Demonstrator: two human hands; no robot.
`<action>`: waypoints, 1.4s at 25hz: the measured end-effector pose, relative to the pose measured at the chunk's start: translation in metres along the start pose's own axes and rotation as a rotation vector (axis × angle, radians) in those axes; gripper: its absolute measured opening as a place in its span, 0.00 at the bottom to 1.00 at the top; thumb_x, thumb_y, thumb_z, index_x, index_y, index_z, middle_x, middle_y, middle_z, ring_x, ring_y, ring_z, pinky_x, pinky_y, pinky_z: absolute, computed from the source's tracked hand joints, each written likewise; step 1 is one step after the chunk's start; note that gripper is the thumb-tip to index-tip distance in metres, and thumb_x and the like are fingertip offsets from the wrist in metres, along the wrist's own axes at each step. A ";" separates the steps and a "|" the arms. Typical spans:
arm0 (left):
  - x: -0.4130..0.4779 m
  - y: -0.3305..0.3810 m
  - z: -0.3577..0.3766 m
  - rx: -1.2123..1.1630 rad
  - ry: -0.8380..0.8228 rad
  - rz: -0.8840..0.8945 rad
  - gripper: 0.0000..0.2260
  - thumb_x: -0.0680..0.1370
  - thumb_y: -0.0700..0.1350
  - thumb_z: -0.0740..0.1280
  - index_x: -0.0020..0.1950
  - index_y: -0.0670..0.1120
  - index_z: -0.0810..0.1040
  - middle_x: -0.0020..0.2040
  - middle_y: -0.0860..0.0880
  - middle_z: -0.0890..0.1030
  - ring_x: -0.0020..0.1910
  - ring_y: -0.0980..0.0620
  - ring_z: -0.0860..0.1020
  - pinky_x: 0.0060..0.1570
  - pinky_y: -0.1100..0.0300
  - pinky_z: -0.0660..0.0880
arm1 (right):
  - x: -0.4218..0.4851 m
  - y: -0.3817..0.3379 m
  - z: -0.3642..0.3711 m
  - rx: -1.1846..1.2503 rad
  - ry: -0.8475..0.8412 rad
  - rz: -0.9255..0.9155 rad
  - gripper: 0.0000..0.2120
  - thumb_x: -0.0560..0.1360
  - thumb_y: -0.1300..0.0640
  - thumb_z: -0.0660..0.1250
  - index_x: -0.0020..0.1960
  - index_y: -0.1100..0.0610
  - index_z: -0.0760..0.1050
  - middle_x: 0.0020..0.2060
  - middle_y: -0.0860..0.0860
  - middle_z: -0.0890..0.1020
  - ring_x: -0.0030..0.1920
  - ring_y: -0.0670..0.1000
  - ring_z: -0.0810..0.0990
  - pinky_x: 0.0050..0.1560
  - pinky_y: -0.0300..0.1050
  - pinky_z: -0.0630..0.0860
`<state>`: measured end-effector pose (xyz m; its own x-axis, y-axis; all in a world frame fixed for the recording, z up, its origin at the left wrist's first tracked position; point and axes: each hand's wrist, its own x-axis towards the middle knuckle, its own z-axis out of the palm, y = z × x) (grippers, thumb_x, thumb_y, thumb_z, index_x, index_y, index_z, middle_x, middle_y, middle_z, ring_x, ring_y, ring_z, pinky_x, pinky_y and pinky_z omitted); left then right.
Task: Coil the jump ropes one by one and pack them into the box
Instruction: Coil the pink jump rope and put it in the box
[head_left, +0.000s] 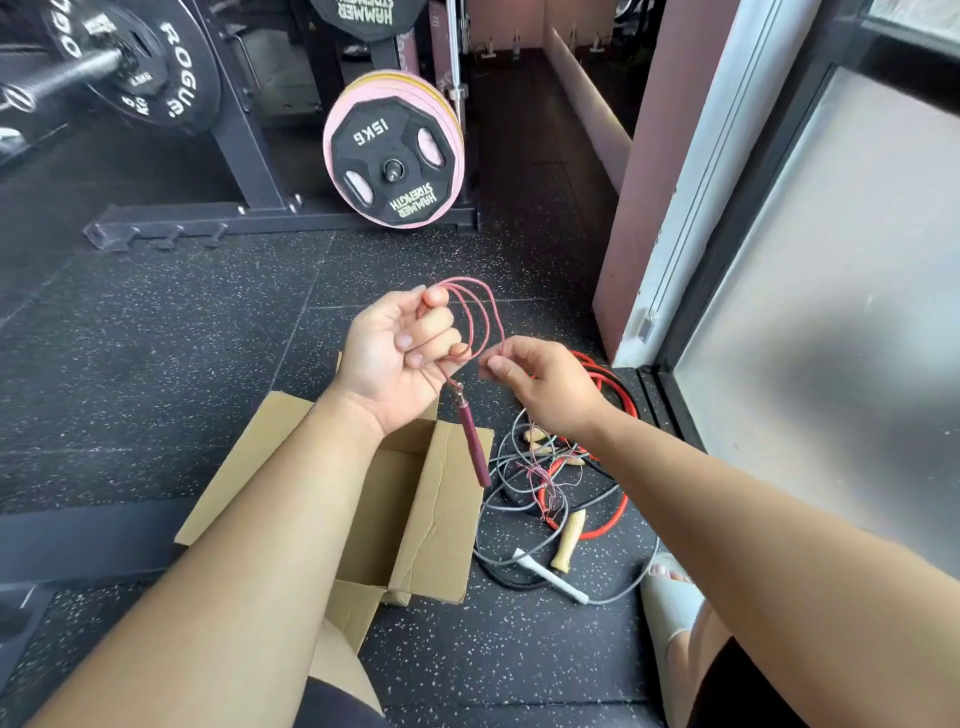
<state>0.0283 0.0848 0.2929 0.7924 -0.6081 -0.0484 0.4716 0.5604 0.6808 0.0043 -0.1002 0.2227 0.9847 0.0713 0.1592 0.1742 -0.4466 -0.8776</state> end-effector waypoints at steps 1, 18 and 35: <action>-0.001 0.002 -0.001 0.008 0.021 0.021 0.13 0.83 0.46 0.51 0.42 0.47 0.70 0.21 0.54 0.63 0.22 0.57 0.58 0.41 0.62 0.69 | 0.001 -0.002 0.001 0.066 -0.007 0.006 0.07 0.82 0.59 0.64 0.54 0.57 0.81 0.41 0.47 0.84 0.38 0.39 0.79 0.45 0.35 0.75; 0.004 -0.029 -0.008 1.687 0.394 0.282 0.08 0.85 0.50 0.54 0.50 0.52 0.70 0.40 0.55 0.84 0.34 0.53 0.78 0.34 0.61 0.69 | -0.009 -0.034 -0.004 -0.551 -0.228 -0.474 0.06 0.76 0.60 0.66 0.44 0.54 0.82 0.37 0.52 0.80 0.38 0.56 0.79 0.41 0.54 0.77; 0.008 -0.035 0.007 0.704 0.231 0.001 0.17 0.84 0.50 0.59 0.38 0.45 0.70 0.24 0.53 0.63 0.28 0.51 0.65 0.36 0.62 0.68 | -0.003 -0.026 -0.033 0.470 -0.227 0.095 0.05 0.78 0.71 0.65 0.51 0.65 0.77 0.35 0.54 0.81 0.36 0.48 0.80 0.45 0.40 0.79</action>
<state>0.0156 0.0565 0.2736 0.8906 -0.4302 -0.1478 0.1730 0.0199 0.9847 -0.0030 -0.1177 0.2603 0.9643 0.2643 0.0126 0.0176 -0.0167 -0.9997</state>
